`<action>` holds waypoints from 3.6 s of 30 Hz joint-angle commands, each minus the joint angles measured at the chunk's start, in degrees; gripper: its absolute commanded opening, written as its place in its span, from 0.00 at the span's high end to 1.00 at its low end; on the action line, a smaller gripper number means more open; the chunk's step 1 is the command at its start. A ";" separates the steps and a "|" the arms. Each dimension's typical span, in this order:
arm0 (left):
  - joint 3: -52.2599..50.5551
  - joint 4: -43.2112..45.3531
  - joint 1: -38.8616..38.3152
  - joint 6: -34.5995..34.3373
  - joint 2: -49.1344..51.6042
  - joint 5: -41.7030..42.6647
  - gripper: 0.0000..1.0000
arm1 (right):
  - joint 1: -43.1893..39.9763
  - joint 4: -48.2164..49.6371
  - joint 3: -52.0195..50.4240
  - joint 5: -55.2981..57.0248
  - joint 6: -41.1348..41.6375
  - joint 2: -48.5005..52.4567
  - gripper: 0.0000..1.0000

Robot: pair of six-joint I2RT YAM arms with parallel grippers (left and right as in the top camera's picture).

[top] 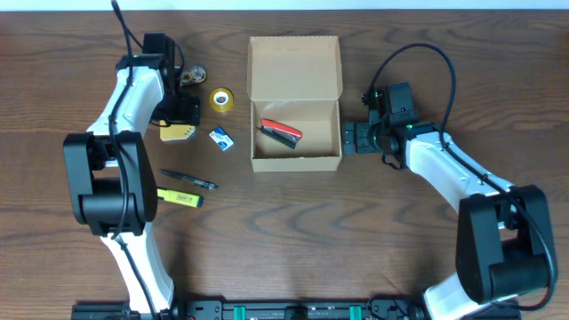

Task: Pack container
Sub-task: 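Close the left gripper on the yellow sticky-note pad, then lift the sticky-note pad with the left gripper and carry it over the box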

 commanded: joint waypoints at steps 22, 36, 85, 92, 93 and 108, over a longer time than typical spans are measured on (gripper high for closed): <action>-2.32 3.06 0.13 -6.32 3.28 4.02 0.05 | -0.07 -0.07 -0.13 0.02 -0.85 0.52 0.01; -2.91 4.98 0.13 -8.90 4.17 2.38 0.05 | -0.07 -0.07 -0.13 0.02 -0.85 0.52 0.01; 47.50 -35.65 -21.79 -15.72 4.70 2.36 0.64 | -0.07 -0.07 -0.13 0.02 -0.85 0.52 0.01; 47.45 -36.81 -24.65 -20.41 4.70 2.10 0.65 | -0.07 -0.07 -0.13 0.00 -0.85 0.52 0.01; 47.41 -36.98 -24.63 -20.39 4.70 2.05 0.66 | -0.07 -0.07 -0.13 0.02 -0.85 0.52 0.01; 43.76 -37.42 -26.71 -22.58 4.72 1.01 0.67 | -0.07 -0.07 -0.13 0.02 -0.85 0.52 0.01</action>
